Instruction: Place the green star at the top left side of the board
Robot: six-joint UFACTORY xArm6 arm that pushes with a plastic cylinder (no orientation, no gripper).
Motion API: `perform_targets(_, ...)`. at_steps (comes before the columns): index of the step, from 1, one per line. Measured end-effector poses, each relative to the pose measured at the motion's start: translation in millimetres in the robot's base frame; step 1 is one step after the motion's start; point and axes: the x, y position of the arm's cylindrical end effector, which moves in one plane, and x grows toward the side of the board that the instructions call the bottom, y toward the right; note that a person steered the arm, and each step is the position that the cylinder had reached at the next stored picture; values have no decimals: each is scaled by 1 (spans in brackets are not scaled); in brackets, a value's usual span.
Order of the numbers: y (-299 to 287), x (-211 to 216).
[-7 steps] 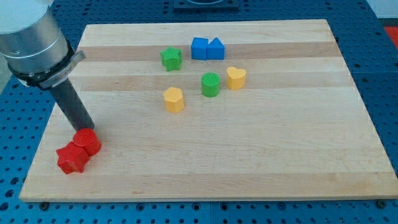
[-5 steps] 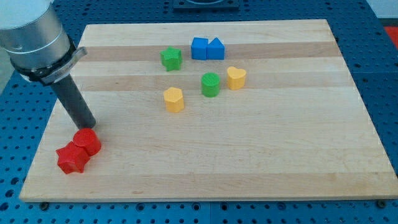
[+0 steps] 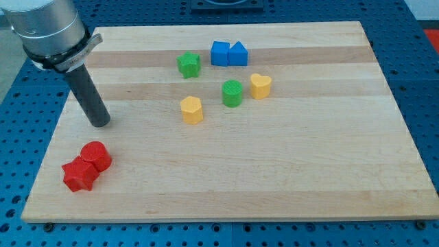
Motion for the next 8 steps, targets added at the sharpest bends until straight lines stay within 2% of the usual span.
perform_targets(1, 3, -9)
perform_targets(2, 35, -54)
perform_targets(3, 86, -74)
perform_targets(4, 137, -70)
perform_targets(5, 173, -93)
perform_targets(6, 185, -113)
perform_targets(8, 144, -123)
